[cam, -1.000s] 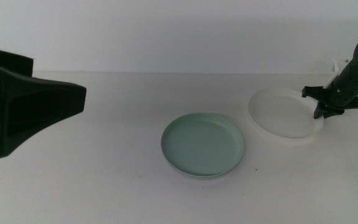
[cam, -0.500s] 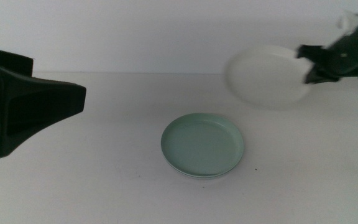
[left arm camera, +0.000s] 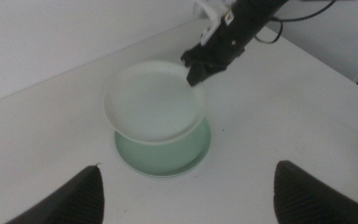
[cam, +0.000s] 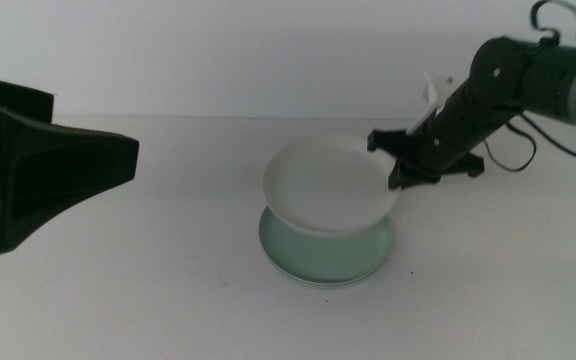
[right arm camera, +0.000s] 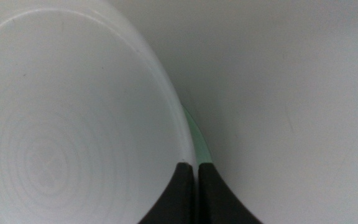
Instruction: Stack the three bowls on top of each other.
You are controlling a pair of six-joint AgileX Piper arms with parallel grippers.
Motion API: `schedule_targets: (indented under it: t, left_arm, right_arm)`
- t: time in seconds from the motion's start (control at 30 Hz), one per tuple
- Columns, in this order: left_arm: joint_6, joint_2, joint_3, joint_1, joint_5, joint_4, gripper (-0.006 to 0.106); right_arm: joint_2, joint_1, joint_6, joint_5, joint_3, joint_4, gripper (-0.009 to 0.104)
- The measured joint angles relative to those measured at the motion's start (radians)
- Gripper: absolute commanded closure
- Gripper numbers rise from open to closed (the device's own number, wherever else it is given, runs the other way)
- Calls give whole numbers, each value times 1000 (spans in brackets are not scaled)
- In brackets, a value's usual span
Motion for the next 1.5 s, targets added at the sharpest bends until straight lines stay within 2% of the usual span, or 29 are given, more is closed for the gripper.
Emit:
schedule_targets:
  t: [0.67,0.77,1.0,1.1,1.17,1.4,1.5]
  left_arm:
    - [0,0,0,0,0,0,7]
    - [0,0,0,0,0,0,7]
    - [0,0,0,0,0,0,7]
    - [0,0,0,0,0,0,7]
    - [0,0,0,0,0,0,7]
    - [0,0,0,0,0,0,7]
    - [0,0,0,0,0,0,7]
  right_arm:
    - [64,41,-30,23,8,-19,95]
    - [64,41,-30,25,8,-25,82]
    - [50,41,-72,34,8,-43,22]
    - [-7,41,-115,34,8,-53,7]
    - [-69,41,-129,35,8,-84,2]
    - [-405,41,-88,39,8,-297,2]
    - [-550,41,-68,41,10,-360,2]
